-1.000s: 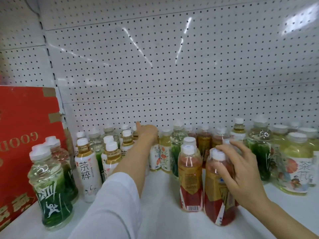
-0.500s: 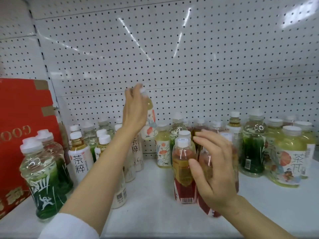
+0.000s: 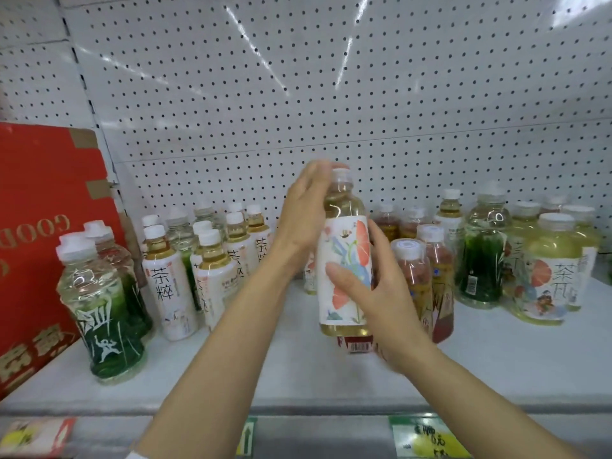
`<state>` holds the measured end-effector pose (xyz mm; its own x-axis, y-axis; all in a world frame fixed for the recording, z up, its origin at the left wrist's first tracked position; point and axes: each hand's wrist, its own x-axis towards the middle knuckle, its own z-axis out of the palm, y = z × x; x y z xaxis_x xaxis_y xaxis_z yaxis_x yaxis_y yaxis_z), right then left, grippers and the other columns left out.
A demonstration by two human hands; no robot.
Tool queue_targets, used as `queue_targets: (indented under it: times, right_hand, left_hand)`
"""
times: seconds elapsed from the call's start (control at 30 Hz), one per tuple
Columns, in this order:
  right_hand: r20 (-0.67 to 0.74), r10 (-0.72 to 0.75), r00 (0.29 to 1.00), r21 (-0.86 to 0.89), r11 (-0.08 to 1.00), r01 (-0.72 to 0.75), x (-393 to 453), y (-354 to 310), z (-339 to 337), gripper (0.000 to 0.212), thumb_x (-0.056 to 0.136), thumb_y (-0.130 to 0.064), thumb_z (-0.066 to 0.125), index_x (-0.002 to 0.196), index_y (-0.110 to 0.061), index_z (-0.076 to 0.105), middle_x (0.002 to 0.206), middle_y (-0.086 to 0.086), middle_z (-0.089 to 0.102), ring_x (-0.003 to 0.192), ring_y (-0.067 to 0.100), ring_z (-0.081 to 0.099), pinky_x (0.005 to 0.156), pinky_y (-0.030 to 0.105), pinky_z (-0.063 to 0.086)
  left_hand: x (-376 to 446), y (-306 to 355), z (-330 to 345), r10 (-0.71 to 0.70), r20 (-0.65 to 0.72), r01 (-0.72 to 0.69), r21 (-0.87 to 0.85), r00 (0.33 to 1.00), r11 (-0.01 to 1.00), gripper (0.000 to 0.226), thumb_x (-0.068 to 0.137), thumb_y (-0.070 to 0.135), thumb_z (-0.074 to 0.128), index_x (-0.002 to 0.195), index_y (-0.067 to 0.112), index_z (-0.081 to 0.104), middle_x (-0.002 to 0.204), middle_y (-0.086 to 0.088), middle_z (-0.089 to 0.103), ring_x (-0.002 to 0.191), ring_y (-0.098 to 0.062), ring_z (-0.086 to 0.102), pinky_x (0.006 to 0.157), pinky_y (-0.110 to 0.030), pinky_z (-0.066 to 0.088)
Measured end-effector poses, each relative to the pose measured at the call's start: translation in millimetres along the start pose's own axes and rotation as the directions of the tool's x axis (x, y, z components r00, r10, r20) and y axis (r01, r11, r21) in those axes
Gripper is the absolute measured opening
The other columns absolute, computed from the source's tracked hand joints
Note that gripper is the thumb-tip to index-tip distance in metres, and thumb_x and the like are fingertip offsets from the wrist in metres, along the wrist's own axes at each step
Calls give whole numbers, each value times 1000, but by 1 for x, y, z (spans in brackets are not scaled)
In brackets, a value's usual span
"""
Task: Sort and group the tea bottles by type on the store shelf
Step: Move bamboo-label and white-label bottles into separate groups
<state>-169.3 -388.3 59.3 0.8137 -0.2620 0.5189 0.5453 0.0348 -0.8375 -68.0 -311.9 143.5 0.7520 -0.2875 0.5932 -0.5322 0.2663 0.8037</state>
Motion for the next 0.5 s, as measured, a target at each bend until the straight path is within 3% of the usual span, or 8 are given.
queue_targets:
  times: [0.07, 0.13, 0.2, 0.27, 0.33, 0.37, 0.43, 0.5]
  right_hand:
    - [-40, 87, 995, 91, 992, -83, -12, 7, -7, 74, 78, -26, 79, 141, -38, 42, 121, -4, 68, 105, 18, 69, 77, 33, 59]
    - [-72, 125, 990, 145, 983, -113, -25, 13, -14, 71, 75, -26, 78, 137, -39, 47, 119, 0, 70, 103, 23, 69, 78, 37, 58]
    - [-89, 123, 988, 142, 984, -109, -38, 14, -22, 71, 69, -31, 79, 133, -42, 51, 118, 3, 70, 104, 29, 69, 81, 43, 57]
    - [-111, 129, 985, 128, 985, -115, -52, 14, -30, 70, 64, -37, 80, 128, -47, 54, 117, 4, 70, 103, 31, 69, 82, 47, 57]
    - [-137, 148, 980, 135, 982, -129, -65, 13, -40, 71, 63, -37, 81, 127, -49, 54, 118, 4, 70, 104, 33, 69, 86, 54, 56]
    - [-148, 155, 977, 132, 982, -136, -71, 11, -45, 71, 63, -35, 81, 128, -48, 54, 119, 5, 70, 104, 33, 69, 87, 55, 55]
    - [-172, 166, 971, 121, 982, -146, -83, 10, -56, 75, 64, -33, 80, 132, -45, 51, 118, 7, 70, 103, 35, 69, 84, 52, 56]
    - [-209, 171, 963, 96, 983, -153, -92, 8, -65, 80, 62, -33, 81, 134, -39, 49, 115, 9, 71, 99, 34, 70, 77, 45, 58]
  left_hand:
    - [17, -26, -12, -36, -117, 44, 68, 993, 997, 44, 108, 38, 32, 114, 9, 64, 98, -2, 66, 87, -15, 63, 82, -33, 52]
    - [35, -62, -25, -87, -207, 139, 252, 975, 958, 34, 104, 36, 43, 124, 12, 57, 116, -1, 61, 106, -16, 58, 92, -32, 46]
    - [50, -108, -34, -233, -188, 294, 450, 954, 843, 51, 95, 35, 60, 138, 10, 49, 134, -2, 55, 120, -18, 55, 98, -33, 44]
    - [74, -178, -50, -362, -138, 380, 504, 922, 776, 66, 76, 49, 72, 130, 15, 56, 130, -4, 62, 114, -23, 62, 92, -38, 53]
    - [97, -243, -59, -382, -97, 375, 516, 919, 770, 76, 53, 55, 78, 119, 21, 59, 113, -5, 69, 103, -28, 69, 82, -48, 60]
    - [94, -244, -55, -381, -68, 364, 483, 922, 796, 74, 52, 49, 81, 116, 20, 60, 108, -6, 71, 99, -29, 71, 78, -49, 61]
    - [71, -214, -42, -384, -67, 381, 365, 921, 850, 44, 71, 27, 82, 109, 15, 64, 103, -9, 73, 92, -28, 73, 77, -45, 62]
    - [62, -210, -41, -411, -22, 391, 353, 911, 850, 19, 88, 17, 72, 105, 11, 65, 104, -14, 72, 93, -32, 71, 72, -36, 59]
